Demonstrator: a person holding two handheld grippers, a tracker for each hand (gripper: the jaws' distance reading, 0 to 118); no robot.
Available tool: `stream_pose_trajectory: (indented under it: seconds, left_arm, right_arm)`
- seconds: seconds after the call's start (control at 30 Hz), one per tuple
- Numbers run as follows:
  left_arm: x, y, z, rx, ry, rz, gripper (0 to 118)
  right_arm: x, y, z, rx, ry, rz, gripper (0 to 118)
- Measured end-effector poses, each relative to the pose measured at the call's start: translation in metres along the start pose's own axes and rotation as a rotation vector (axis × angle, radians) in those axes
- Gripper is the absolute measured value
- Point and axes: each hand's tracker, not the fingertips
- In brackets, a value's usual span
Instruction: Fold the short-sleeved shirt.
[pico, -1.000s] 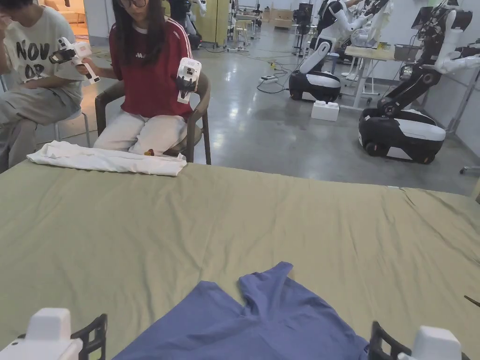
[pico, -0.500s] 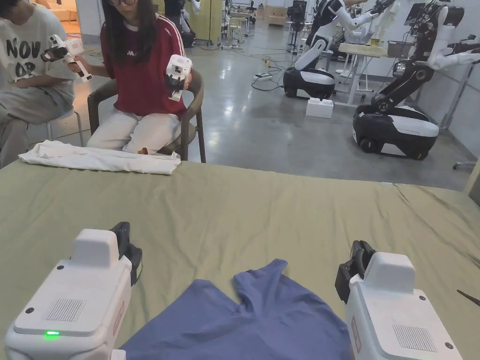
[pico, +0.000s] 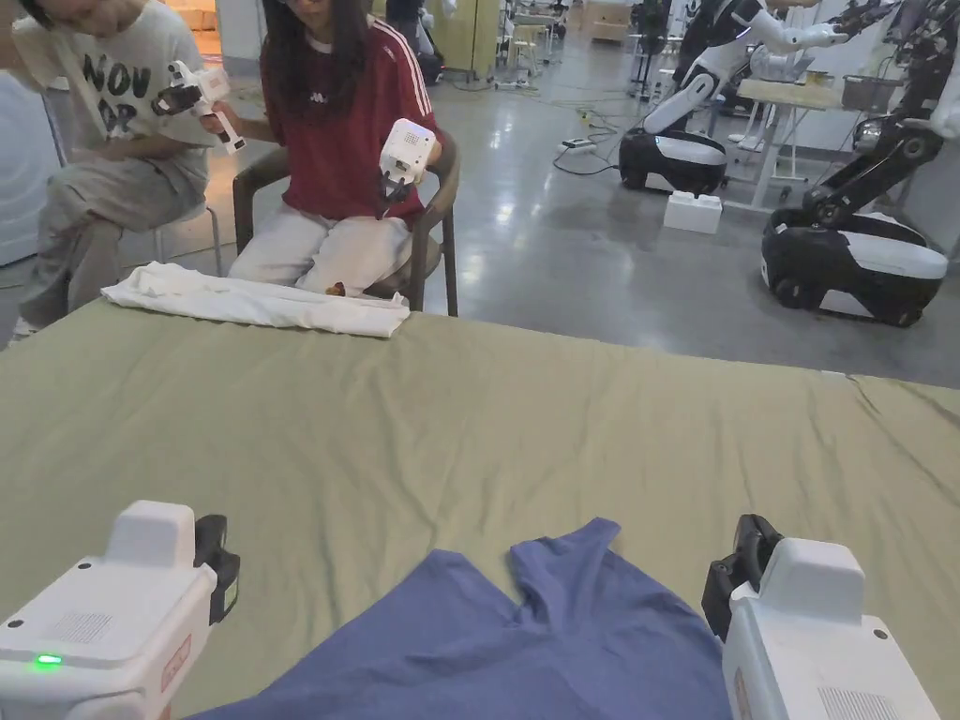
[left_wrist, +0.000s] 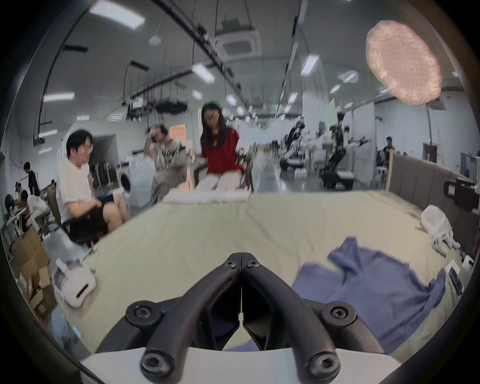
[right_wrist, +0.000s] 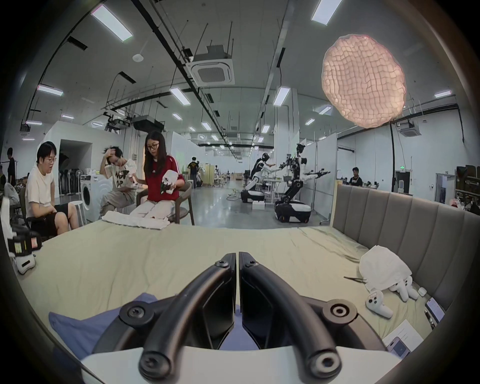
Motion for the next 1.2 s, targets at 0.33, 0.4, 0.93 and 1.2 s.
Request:
stream_pose_trajectory:
  seconds: [0.33, 0.4, 0.93, 1.2]
  left_arm:
    - [-0.080, -0.073, -0.042, -0.483, -0.018, 0.186, 69]
    - [-0.082, -0.074, -0.047, -0.547, -0.040, 0.220, 68]
    - [-0.025, -0.088, -0.050, -0.601, 0.010, 0.120, 0]
    - [-0.033, -0.087, -0.017, -0.541, 0.056, 0.161, 0]
  right_arm:
    - [-0.009, -0.031, -0.018, -0.121, 0.028, 0.012, 0]
    - [-0.010, -0.034, -0.020, -0.138, 0.033, 0.011, 0]
    - [0.013, -0.065, -0.087, -0.340, 0.071, -0.027, 52]
    - [0.035, -0.088, -0.232, -0.698, 0.216, 0.046, 77]
